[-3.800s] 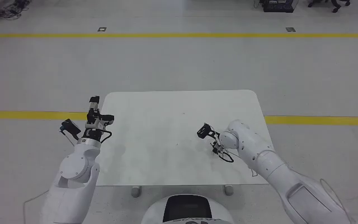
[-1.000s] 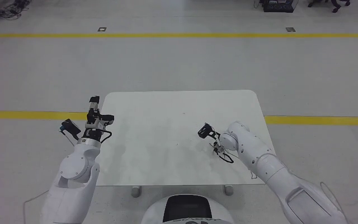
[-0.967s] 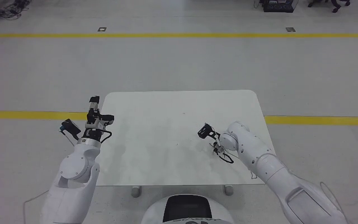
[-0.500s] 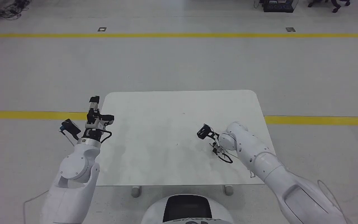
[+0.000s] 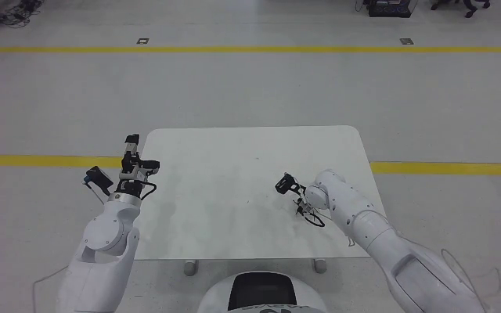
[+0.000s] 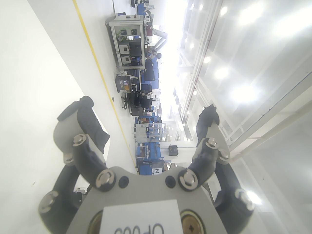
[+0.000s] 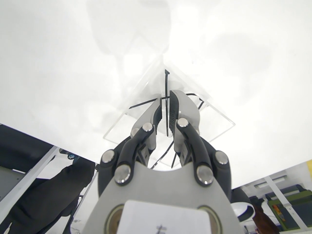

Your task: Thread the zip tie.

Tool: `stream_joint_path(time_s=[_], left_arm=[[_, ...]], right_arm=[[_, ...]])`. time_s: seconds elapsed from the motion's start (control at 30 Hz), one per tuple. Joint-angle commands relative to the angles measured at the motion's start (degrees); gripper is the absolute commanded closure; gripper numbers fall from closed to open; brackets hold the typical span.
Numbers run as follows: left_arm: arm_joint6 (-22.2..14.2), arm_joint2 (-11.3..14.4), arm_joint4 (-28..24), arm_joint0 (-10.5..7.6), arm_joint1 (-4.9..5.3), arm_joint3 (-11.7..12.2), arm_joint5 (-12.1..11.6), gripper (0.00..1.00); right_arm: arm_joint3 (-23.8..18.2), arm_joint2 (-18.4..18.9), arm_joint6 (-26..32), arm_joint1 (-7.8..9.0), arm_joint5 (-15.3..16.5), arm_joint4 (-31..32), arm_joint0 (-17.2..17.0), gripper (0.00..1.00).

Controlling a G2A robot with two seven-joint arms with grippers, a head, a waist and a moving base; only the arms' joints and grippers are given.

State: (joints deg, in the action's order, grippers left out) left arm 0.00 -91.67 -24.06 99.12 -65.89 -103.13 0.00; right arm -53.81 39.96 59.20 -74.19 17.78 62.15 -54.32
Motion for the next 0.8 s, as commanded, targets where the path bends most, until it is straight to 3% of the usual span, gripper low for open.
stream_joint_path(time_s=[0.0, 0.77], left_arm=[[0.0, 0.0, 0.0, 0.00, 0.00, 0.0, 0.0, 0.00], [0.0, 0.0, 0.0, 0.00, 0.00, 0.0, 0.0, 0.00]], right_arm=[[0.2, -0.1, -0.1, -0.10, 0.0, 0.1, 0.1, 0.89], [2.8, -0.6, 0.5, -1.19, 0.4, -0.1, 1.1, 0.82]])
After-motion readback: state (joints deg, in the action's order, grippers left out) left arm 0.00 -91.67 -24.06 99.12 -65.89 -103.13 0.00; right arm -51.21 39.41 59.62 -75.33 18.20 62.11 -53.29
